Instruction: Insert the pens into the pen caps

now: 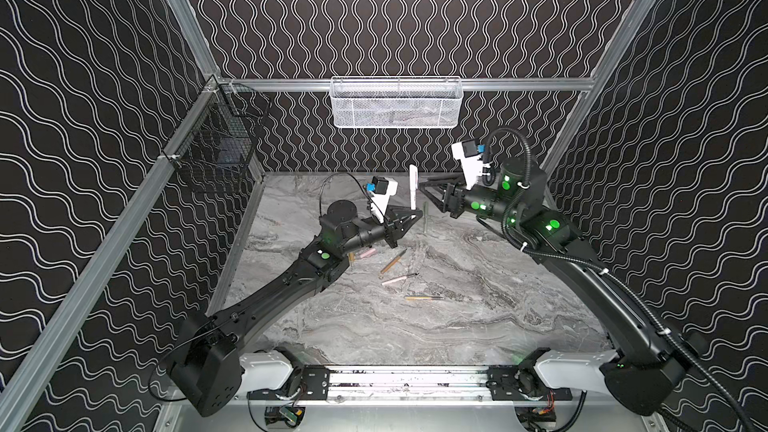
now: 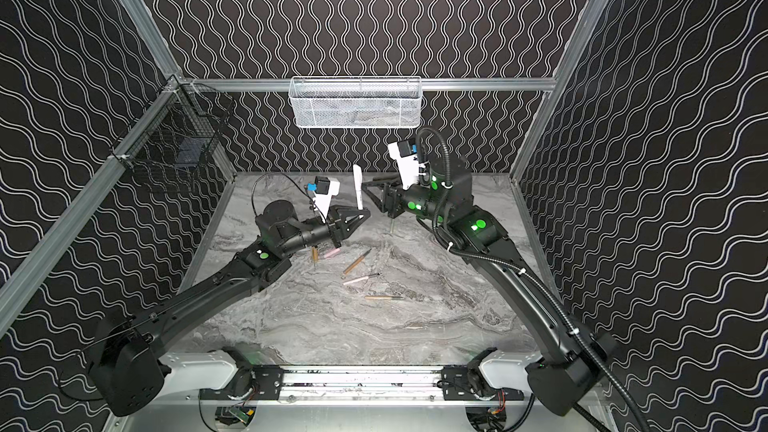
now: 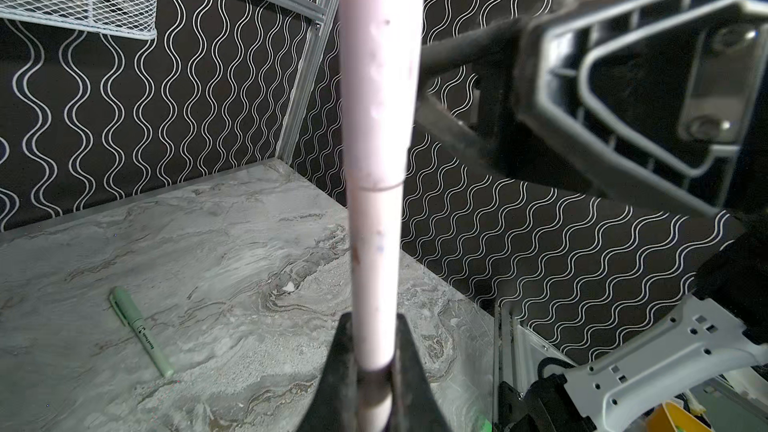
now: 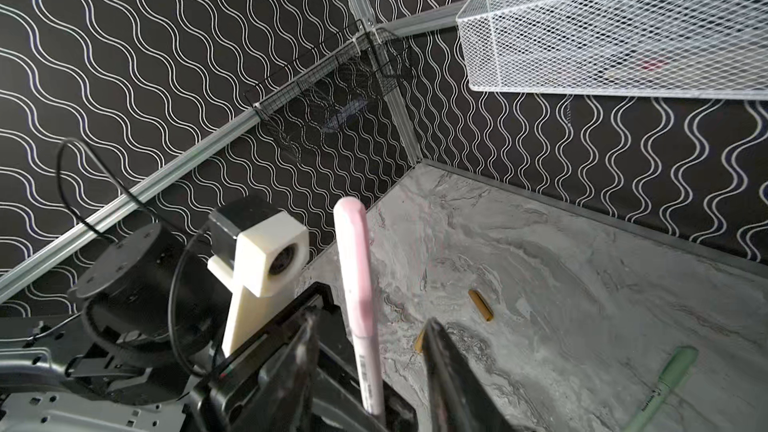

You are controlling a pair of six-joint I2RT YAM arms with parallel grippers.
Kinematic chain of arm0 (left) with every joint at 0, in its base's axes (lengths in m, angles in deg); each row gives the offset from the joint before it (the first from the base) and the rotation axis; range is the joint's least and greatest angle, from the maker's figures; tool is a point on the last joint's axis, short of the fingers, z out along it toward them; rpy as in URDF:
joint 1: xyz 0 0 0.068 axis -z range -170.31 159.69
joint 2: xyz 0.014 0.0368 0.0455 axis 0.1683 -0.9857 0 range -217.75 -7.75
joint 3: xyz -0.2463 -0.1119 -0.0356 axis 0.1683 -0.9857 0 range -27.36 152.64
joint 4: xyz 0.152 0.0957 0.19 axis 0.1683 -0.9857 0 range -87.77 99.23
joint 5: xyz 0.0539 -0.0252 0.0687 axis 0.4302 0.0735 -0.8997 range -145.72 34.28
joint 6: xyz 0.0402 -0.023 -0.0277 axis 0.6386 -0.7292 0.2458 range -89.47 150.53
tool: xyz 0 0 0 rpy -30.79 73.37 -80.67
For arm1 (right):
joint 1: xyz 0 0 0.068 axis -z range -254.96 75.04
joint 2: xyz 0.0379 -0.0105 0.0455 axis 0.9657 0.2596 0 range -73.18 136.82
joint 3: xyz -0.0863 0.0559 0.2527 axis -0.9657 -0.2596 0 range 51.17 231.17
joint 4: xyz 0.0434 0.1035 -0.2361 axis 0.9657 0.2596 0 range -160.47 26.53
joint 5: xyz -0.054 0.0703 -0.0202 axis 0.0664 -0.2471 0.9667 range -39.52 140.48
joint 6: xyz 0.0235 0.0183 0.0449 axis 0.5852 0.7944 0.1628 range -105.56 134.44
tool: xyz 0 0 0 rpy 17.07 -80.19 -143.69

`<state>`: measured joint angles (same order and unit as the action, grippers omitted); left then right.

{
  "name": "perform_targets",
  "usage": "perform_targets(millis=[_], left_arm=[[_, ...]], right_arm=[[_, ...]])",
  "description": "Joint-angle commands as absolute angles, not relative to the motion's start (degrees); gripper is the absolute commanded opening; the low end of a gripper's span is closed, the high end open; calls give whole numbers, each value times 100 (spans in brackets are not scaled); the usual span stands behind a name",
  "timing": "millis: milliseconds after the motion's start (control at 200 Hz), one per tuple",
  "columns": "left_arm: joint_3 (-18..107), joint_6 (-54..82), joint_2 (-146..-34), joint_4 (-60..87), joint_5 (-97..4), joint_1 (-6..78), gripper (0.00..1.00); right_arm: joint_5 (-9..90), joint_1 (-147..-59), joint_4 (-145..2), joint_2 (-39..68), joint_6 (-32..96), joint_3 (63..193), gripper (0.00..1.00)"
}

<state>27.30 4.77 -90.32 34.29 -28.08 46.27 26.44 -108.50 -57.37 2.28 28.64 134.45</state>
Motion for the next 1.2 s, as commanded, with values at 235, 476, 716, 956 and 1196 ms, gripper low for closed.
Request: perform_targets(millis=[235,476,716,956,1196], left_arm=[[2727,452,-8978,3571,-2776,4623,0],[2724,421,-8947,3534,-2875,4611,20],[2687,833,-8601,2936,-3952,4617,77],[2907,1143,-8463,1883,-5638,4611,87],[3591,699,-8992,452,-6617,4384,86]], right_arm=[[2380,-11120,-5656,579,2688,13527,21],[2498,-11196,-5998,422,2873,13330,2],[3366,-11166,-6147,482,2974,13730,0],[3438,-9899,-5931,502,3502,14037,0],[3139,-8977,-4837,1343,3641,13422,2]])
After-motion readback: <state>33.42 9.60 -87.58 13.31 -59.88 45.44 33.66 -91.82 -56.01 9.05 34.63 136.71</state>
